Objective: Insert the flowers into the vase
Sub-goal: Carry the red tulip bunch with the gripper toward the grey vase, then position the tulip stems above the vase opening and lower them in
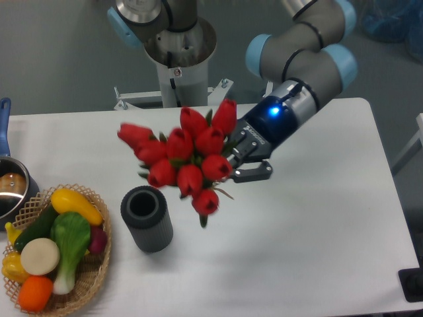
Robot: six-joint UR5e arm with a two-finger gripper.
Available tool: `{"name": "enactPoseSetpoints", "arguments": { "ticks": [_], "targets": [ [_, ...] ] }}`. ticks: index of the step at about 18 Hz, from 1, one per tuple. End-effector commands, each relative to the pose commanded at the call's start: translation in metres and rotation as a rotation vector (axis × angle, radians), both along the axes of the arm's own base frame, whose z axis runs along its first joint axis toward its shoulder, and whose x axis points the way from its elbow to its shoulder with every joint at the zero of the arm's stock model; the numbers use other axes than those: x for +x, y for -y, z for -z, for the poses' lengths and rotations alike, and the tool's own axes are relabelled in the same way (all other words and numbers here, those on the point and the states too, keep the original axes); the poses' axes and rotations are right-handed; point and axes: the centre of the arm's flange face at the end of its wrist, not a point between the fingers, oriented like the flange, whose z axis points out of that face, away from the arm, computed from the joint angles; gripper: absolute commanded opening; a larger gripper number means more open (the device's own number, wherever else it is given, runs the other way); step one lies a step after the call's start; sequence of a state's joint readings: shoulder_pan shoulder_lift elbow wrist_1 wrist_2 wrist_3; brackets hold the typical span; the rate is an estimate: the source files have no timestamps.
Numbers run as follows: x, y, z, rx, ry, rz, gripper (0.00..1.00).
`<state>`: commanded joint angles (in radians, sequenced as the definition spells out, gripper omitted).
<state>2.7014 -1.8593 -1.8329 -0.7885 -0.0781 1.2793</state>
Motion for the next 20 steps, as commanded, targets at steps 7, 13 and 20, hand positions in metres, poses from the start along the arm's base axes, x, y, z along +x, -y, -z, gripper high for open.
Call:
{"name": "enactPoseSetpoints", "arguments": {
  "ticks": [7, 13, 20],
  "targets": [
    [0.042, -0.01, -0.001, 0.064, 0.012, 0.062, 0.11],
    [0.063, -0.019, 0.009, 0.065, 0.012, 0.093, 0.11],
    [0.075, -0.023, 0.045, 0.072, -0.006, 0.098, 0.11]
  ]
}}
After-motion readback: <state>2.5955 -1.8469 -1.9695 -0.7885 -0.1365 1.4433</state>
